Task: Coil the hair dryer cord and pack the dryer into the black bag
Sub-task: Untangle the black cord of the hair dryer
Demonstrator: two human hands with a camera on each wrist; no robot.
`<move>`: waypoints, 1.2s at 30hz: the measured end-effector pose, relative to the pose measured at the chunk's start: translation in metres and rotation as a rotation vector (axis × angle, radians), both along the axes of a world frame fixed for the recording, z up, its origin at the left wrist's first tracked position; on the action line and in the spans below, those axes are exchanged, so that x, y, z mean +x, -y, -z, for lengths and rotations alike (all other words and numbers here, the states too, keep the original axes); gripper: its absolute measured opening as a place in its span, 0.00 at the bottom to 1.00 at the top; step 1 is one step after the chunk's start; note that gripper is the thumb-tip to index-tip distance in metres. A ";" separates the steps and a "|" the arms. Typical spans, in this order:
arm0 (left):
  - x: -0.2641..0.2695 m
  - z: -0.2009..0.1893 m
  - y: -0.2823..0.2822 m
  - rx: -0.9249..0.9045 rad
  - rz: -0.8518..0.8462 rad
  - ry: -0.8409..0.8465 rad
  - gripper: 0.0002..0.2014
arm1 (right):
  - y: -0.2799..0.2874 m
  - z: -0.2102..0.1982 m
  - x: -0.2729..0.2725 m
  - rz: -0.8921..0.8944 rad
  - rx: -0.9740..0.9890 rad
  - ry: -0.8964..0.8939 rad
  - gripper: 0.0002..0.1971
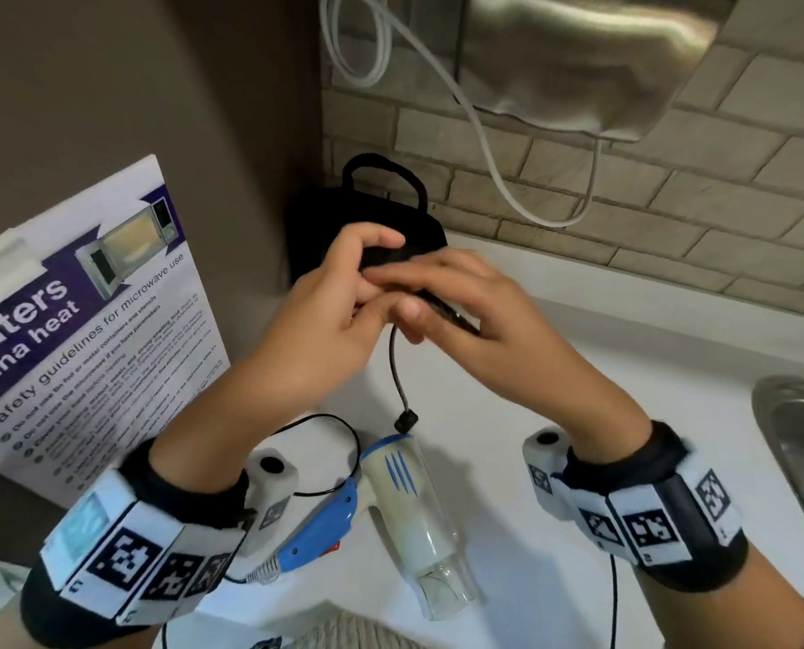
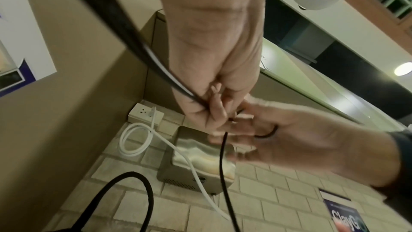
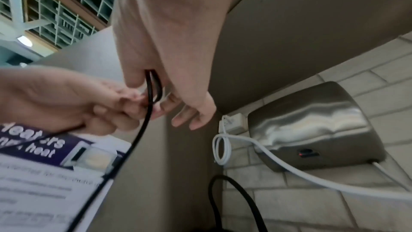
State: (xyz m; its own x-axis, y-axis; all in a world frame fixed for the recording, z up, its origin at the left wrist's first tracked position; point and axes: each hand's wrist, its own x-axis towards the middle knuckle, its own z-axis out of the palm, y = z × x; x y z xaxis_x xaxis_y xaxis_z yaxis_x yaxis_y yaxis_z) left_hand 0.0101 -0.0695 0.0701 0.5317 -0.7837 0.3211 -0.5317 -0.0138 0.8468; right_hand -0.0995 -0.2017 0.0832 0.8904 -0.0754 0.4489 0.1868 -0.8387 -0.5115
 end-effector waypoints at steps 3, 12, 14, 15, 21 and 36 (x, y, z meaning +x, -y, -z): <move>0.007 -0.002 -0.003 -0.131 -0.089 -0.033 0.11 | 0.023 0.014 0.006 0.077 0.060 -0.087 0.09; 0.008 -0.013 -0.009 -0.196 0.134 -0.237 0.08 | 0.031 0.033 0.007 -0.143 0.739 -0.269 0.23; 0.002 -0.010 -0.003 -0.174 0.169 -0.271 0.07 | 0.020 0.033 0.013 -0.311 0.796 -0.336 0.21; 0.003 -0.007 -0.002 -0.154 0.169 -0.273 0.06 | 0.017 0.033 0.016 -0.340 0.805 -0.353 0.16; 0.033 0.021 -0.008 0.090 -0.161 -0.019 0.02 | 0.043 0.040 0.013 -0.229 1.193 -0.047 0.13; 0.012 0.024 0.014 0.086 -0.181 0.011 0.02 | 0.034 0.031 0.010 0.206 0.112 -0.067 0.20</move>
